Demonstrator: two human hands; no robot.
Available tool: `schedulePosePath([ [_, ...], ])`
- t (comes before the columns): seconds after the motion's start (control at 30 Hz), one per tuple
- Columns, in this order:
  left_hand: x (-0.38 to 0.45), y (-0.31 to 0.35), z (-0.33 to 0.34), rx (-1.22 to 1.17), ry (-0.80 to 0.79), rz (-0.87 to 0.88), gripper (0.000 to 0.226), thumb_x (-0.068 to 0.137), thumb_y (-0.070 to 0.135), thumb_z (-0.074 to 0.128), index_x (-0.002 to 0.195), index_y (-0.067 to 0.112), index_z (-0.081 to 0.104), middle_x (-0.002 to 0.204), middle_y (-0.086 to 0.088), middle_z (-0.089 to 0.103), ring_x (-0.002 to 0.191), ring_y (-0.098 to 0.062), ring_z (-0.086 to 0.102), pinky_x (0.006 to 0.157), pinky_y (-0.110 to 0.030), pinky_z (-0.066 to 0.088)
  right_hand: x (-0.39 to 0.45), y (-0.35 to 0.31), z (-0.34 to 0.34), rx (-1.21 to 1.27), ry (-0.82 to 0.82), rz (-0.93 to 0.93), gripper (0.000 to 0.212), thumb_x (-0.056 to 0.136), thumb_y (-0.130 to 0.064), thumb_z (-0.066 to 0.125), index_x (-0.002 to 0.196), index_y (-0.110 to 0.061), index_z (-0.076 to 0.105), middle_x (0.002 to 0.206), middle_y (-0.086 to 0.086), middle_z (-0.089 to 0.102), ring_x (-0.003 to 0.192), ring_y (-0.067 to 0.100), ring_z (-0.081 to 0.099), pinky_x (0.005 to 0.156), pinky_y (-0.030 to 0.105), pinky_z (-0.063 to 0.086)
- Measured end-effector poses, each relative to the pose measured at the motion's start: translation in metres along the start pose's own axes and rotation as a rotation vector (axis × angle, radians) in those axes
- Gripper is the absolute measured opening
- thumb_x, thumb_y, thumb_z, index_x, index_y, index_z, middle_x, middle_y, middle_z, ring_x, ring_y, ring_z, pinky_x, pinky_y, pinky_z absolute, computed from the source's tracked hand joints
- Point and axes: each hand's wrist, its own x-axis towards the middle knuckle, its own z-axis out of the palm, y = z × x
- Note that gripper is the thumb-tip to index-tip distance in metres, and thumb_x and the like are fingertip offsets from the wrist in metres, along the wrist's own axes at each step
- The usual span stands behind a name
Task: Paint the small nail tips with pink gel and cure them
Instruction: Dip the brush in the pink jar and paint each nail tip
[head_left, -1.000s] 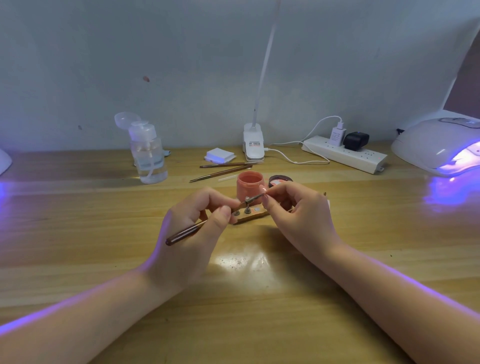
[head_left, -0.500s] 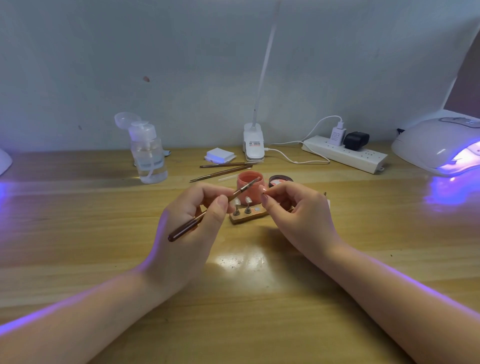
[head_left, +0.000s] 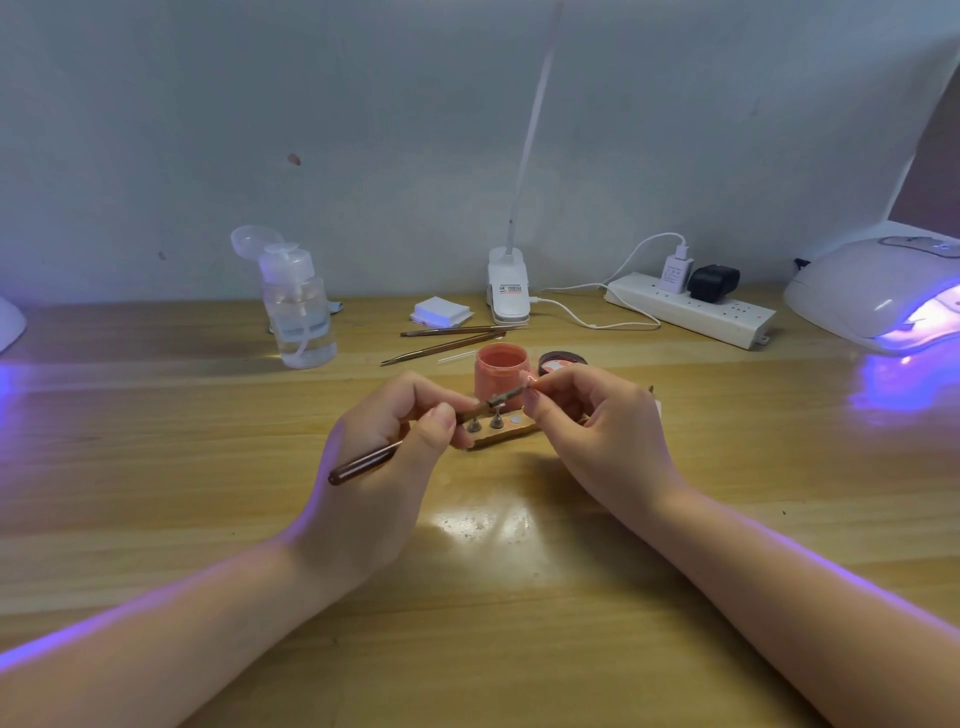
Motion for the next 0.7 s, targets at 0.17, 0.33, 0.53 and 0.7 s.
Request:
schedulePosePath([
  [0.17,-0.0001,-0.0001,0.0001,0.013,0.024,0.025,0.018,0.091,0.017,0.048,0.095,0.016,0.065,0.083,0.002,0.069,0.082,-0.008,0.064,0.073,-0.012,0.045,0.0,0.0002,0.0005,0.006,0.001,0.003,0.005,0.086,-0.014,0.07,0.089,-0.011,0.074,0.067,0.002,0.065,0.057,0.011,0.05,0.056,0.033,0.045],
  [0.33,-0.0004,0.0003,-0.0007,0.111,-0.029,0.035,0.016,0.087,0.031,0.055,0.093,0.022,0.066,0.083,0.006,0.069,0.079,-0.007,0.062,0.07,-0.013,0.043,0.0002,0.0003,0.0003,0.005,-0.006,0.006,0.006,0.086,-0.015,0.07,0.089,-0.012,0.074,0.069,0.004,0.067,0.061,0.022,0.056,0.058,0.039,0.047],
  [0.53,-0.001,0.0023,-0.0017,0.185,-0.001,0.081,0.023,0.083,0.039,0.05,0.094,0.027,0.067,0.083,0.01,0.068,0.085,-0.013,0.06,0.074,-0.027,0.043,0.001,0.0012,0.0018,0.06,0.011,0.038,0.005,0.086,-0.014,0.07,0.086,-0.011,0.074,0.07,0.009,0.069,0.064,0.028,0.058,0.06,0.04,0.047],
  [0.7,-0.0019,0.0004,-0.0031,0.208,-0.014,0.066,0.026,0.08,0.04,0.05,0.091,0.025,0.068,0.084,0.013,0.067,0.086,-0.013,0.06,0.076,-0.029,0.043,0.0017,0.0014,0.001,0.101,0.004,0.079,0.004,0.086,-0.012,0.07,0.086,-0.012,0.074,0.074,0.006,0.071,0.069,0.025,0.064,0.065,0.04,0.052],
])
